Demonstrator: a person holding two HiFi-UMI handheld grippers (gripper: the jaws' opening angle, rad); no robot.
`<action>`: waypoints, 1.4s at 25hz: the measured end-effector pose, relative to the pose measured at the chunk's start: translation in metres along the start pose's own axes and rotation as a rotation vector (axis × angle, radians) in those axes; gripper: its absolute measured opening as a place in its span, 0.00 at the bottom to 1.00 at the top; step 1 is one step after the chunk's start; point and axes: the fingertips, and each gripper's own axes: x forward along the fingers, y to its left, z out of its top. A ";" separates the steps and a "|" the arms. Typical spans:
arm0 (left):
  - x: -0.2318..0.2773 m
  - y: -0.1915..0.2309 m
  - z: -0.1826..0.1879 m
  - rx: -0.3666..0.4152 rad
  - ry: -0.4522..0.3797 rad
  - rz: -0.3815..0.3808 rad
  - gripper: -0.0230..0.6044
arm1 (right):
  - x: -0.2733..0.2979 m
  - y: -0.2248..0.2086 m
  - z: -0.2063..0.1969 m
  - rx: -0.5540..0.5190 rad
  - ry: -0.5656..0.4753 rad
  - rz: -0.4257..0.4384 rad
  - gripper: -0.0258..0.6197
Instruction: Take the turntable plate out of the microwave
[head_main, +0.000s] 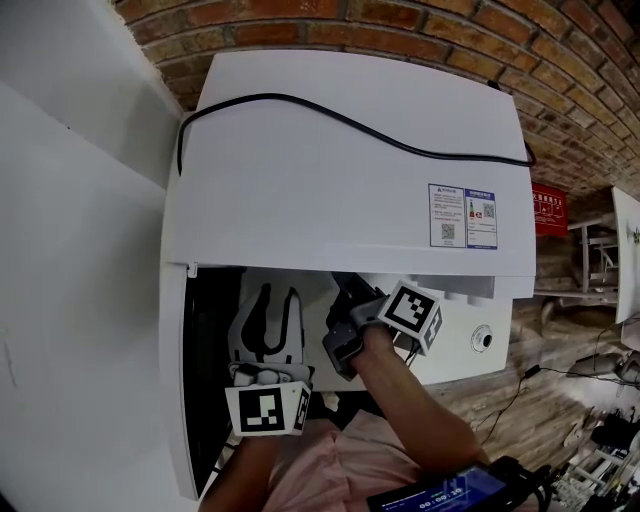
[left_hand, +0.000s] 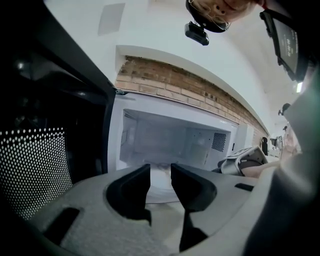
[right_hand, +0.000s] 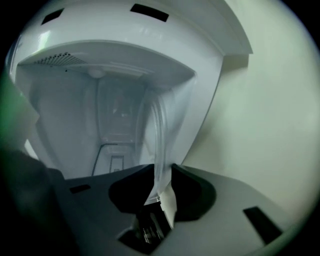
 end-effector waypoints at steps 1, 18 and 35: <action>0.000 -0.001 0.001 0.002 -0.002 -0.002 0.25 | -0.002 0.001 -0.001 -0.007 0.000 0.005 0.20; -0.012 -0.014 0.006 0.030 -0.020 0.002 0.25 | -0.040 -0.011 -0.026 -0.018 0.012 0.052 0.11; -0.018 -0.023 0.007 0.049 -0.013 0.001 0.25 | -0.016 -0.012 0.003 -0.029 0.002 0.188 0.41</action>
